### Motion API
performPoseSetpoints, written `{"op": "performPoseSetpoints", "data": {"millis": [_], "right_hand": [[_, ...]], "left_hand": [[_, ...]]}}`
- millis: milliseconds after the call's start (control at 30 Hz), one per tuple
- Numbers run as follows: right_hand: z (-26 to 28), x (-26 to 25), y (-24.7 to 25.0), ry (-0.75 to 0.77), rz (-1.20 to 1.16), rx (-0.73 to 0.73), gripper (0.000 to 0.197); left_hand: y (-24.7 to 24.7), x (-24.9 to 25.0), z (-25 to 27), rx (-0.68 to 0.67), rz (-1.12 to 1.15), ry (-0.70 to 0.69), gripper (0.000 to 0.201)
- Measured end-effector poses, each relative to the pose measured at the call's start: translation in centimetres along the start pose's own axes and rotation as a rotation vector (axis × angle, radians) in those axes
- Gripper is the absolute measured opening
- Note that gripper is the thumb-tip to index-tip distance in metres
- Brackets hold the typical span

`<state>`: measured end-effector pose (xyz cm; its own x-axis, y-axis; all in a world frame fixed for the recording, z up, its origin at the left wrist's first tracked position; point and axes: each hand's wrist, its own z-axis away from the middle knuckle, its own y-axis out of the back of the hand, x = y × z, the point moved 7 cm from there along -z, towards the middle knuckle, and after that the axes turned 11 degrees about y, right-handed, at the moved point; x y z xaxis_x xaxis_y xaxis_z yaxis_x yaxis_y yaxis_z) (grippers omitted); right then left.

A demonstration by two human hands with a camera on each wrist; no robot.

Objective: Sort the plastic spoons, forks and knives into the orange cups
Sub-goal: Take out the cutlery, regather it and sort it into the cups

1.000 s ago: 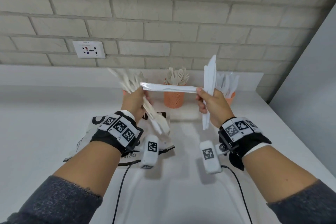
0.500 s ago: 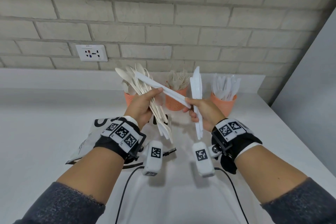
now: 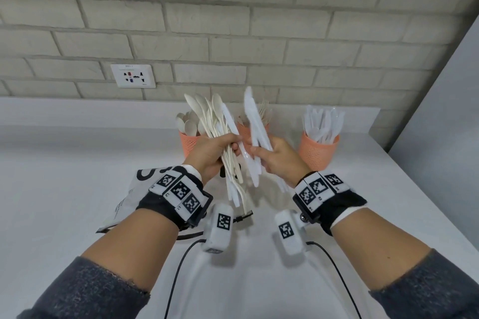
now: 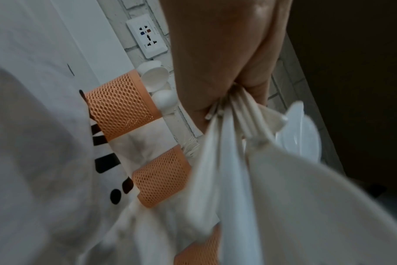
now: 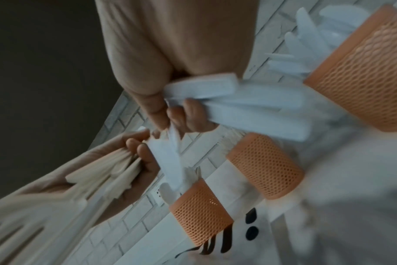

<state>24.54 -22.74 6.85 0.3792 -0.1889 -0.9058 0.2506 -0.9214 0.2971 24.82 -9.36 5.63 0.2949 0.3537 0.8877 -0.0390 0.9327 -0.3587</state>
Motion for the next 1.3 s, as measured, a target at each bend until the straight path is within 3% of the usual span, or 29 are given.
{"op": "performPoseSetpoints", "data": {"millis": [33,167,367,500,567,700,867,1067,1200,1300], "right_hand": [[0.0,0.5,0.6,-0.026,-0.011,0.044,0.012],[0.7,1.5,2.4,-0.068,0.030,0.169,0.037],[1.5,1.4,0.8,-0.066,-0.209,0.055,0.019],[1.2,2.4,0.3,-0.222,-0.309,0.053,0.029],[0.7,2.5,0.7,-0.254,-0.399,0.124,0.027],[0.2,4.1,2.8,-0.353,-0.501,0.353,0.025],[0.6,1.6,8.6,-0.155,-0.371,0.595,0.016],[-0.7,-1.9,18.1,0.264,0.314,0.795,0.005],[-2.2,0.2,19.3,0.305,0.174,0.900,0.009],[-3.6,3.1,19.0,0.208,0.059,0.844,0.014]], "left_hand": [[0.3,0.2,-0.1,0.018,0.002,-0.005,0.013],[0.9,0.6,-0.2,0.061,0.040,-0.034,0.014],[0.3,1.3,0.1,0.101,0.142,-0.167,0.018],[-2.2,1.0,1.2,-0.002,0.063,-0.187,0.012],[-3.8,0.2,1.5,-0.094,-0.011,-0.172,0.007],[-6.0,-1.7,1.5,-0.190,-0.175,-0.123,0.024],[-6.2,-2.7,-0.2,-0.162,-0.150,-0.023,0.027],[-7.7,-2.7,-1.7,-0.259,-0.059,0.024,0.011],[-8.2,-3.3,-2.4,-0.252,-0.043,0.052,0.008],[-8.1,-3.5,-3.2,-0.247,-0.040,0.050,0.010]]}}
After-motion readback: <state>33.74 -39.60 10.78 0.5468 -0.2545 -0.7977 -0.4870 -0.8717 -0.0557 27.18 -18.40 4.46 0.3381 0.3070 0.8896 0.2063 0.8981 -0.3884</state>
